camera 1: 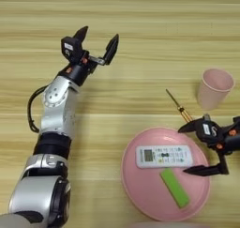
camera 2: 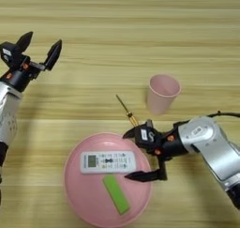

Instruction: Move the objects on the table

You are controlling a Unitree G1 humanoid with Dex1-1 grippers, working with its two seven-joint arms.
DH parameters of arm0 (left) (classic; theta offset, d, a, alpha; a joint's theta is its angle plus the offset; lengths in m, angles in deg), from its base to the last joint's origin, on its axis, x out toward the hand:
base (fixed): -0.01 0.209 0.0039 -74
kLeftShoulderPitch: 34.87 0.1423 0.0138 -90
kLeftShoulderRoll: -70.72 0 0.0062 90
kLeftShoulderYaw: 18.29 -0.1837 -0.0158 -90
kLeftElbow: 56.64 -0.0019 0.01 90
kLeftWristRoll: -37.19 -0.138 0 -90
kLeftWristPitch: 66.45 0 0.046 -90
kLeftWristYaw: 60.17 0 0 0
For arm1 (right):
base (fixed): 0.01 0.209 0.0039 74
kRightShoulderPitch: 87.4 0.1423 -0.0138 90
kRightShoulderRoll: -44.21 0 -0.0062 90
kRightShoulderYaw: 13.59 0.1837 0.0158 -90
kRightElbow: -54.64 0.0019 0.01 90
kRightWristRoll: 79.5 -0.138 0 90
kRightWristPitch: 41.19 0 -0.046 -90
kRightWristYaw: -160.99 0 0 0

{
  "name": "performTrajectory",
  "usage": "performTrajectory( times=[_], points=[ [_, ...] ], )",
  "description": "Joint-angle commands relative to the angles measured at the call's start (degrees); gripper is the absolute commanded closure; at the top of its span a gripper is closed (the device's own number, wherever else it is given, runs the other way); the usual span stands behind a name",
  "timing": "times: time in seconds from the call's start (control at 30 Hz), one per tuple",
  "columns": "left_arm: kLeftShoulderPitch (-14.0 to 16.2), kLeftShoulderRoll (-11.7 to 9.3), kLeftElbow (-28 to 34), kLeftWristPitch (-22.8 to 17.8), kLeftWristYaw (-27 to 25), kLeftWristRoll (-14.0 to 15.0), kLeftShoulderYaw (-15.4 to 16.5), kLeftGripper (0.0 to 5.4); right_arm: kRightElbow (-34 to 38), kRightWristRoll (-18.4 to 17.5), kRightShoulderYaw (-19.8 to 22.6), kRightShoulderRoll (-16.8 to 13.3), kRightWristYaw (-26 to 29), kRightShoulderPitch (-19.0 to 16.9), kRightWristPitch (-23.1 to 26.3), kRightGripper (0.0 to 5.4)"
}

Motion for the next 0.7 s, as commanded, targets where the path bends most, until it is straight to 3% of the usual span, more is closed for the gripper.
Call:
performTrajectory(
  times=[0.03, 0.43, 0.53, 0.7],
  points=[
    [0.4, 0.0, 0.1, -0.4, 2.7, -1.8, -0.1, 0.00, -0.6, 1.9, -1.2, 0.3, 0.1, 1.1, -1.6, 0.02],
    [-0.9, -1.4, -5.4, -1.0, 18.6, -10.5, 0.5, 0.00, -0.5, 4.2, -3.0, 1.0, 0.1, 0.8, -3.0, 0.02],
    [-1.4, -1.7, -6.3, -0.4, 21.0, -11.5, 0.6, 0.00, -0.6, 5.1, -3.7, 1.2, -0.1, 1.1, -3.5, 0.02],
    [-1.8, -2.1, -7.7, 0.5, 23.3, -12.6, 0.8, 0.00, -2.3, 6.4, -4.5, 2.0, -0.4, 1.5, -4.3, 0.56]
  ],
)
